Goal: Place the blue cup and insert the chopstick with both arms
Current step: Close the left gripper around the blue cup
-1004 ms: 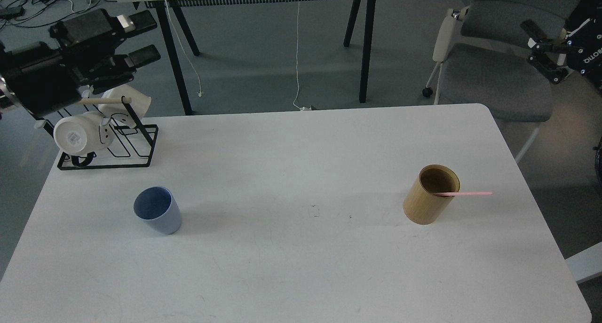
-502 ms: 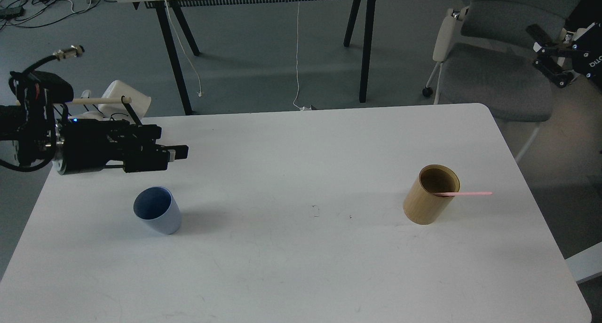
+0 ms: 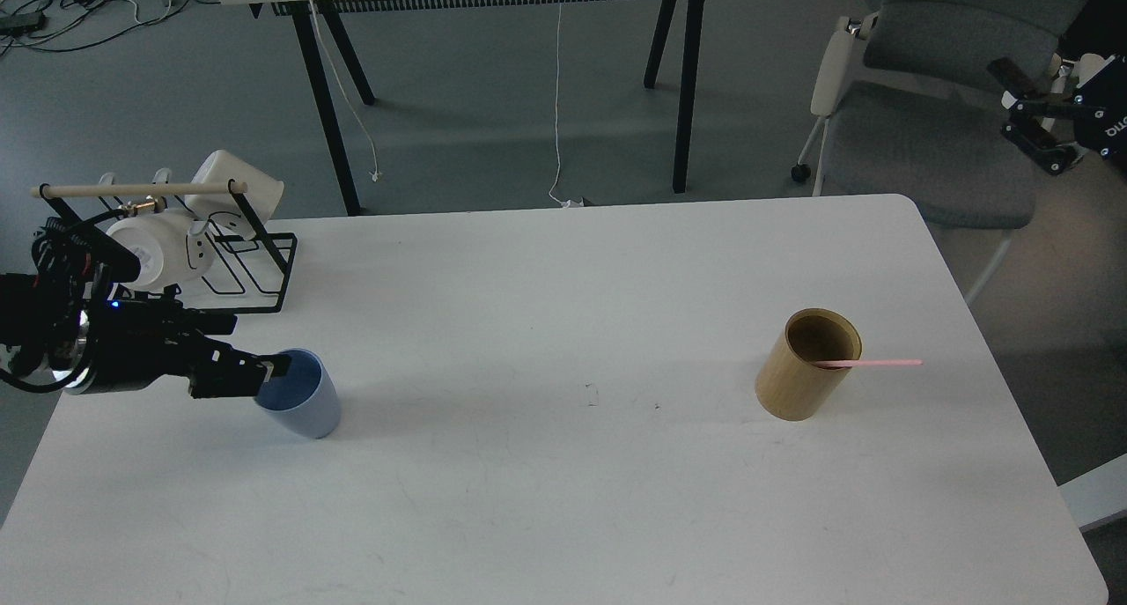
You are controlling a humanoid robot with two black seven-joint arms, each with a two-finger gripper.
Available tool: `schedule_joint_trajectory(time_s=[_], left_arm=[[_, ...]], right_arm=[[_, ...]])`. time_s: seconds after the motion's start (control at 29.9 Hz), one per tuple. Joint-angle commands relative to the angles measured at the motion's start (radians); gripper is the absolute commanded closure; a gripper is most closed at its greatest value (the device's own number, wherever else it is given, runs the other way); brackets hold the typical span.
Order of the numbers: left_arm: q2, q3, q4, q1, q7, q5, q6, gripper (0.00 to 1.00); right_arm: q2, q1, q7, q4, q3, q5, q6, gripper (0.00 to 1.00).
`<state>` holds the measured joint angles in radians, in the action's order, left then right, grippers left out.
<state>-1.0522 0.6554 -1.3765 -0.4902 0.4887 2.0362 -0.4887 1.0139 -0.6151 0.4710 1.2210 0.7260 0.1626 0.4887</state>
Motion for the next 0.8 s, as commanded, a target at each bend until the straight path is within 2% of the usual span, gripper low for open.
schedule_joint_trajectory(time_s=[0.0,0.54,0.67,0.77], left_arm=[[0.066,0.0,0.092,0.001,0.0,0.027,0.0,0.0],[0.146,-0.036,0.201,0.001,0.0,0.042,0.0,0.02],[0.172,-0.036,0.226,0.001,0.0,0.042,0.0,0.09],[0.175,-0.036,0.241,0.001,0.0,0.042,0.004,0.25]], right_arm=[[0.0,0.0,0.0,-0.001,0.0,0.0,0.0,0.01],[0.0,0.017,0.0,-0.014,0.0,0.0,0.0,0.01],[0.0,0.018,0.0,-0.014,0.001,0.0,0.0,0.01],[0.0,0.018,0.0,-0.014,0.001,0.0,0.0,0.01]])
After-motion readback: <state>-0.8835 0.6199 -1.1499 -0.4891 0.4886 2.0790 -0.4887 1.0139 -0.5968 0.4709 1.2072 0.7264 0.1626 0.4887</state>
